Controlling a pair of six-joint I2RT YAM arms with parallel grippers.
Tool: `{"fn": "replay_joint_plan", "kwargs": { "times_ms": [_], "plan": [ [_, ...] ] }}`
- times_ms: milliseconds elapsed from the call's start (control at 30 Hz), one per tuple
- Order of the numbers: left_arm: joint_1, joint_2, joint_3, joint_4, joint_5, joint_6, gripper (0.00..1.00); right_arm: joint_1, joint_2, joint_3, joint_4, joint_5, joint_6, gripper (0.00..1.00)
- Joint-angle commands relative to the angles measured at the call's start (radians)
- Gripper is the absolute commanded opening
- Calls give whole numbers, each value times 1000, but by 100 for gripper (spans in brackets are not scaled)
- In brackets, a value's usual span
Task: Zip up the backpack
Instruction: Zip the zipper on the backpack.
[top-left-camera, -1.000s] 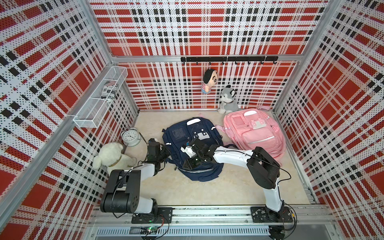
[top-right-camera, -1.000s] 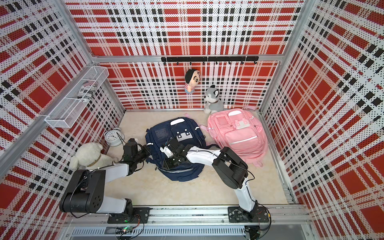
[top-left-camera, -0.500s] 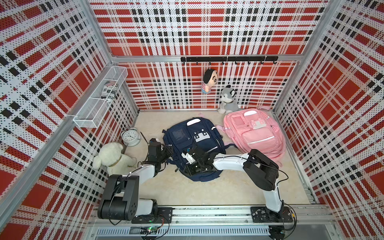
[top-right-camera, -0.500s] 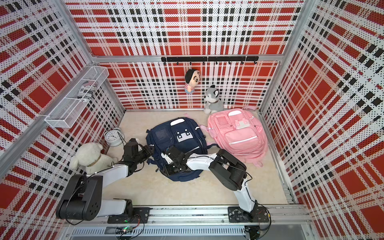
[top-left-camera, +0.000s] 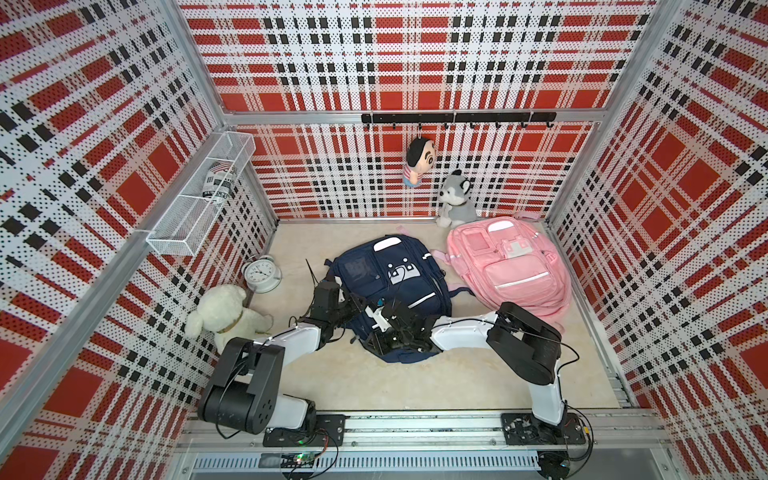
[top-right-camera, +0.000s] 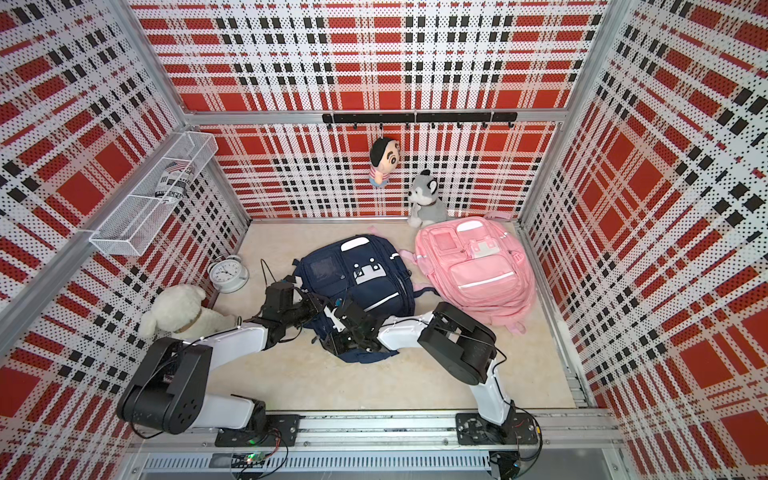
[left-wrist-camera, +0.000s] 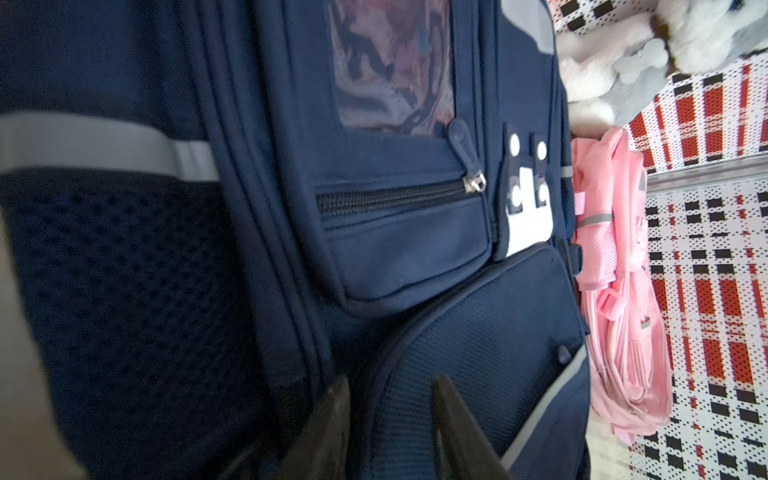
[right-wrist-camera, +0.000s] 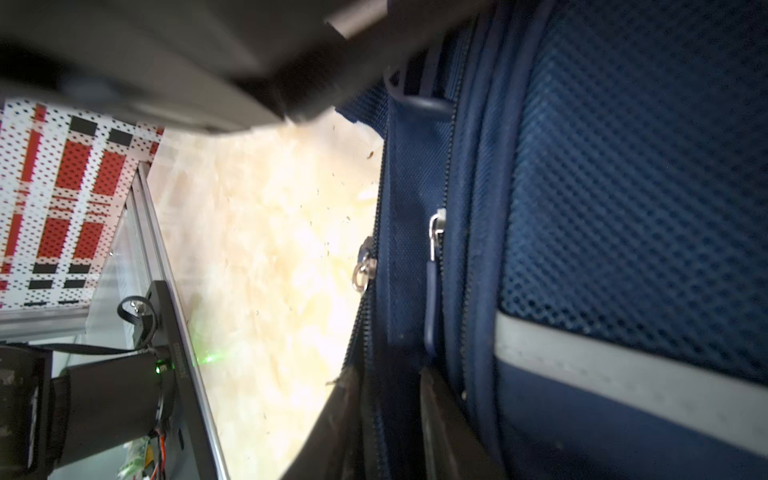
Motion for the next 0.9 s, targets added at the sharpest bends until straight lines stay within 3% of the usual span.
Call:
{"fn": "replay_joint_plan", "kwargs": {
  "times_ms": [0, 400, 867],
  "plan": [
    [-4, 4, -4, -11, 3, -10, 36, 14, 14, -60, -8, 51, 39, 30],
    [-3, -97, -12, -129, -63, 15, 36, 14, 17, -64, -10, 82, 40, 30],
    [-4, -69, -49, -124, -72, 15, 34, 16, 0, -110, 37, 108, 52, 30]
  ]
}}
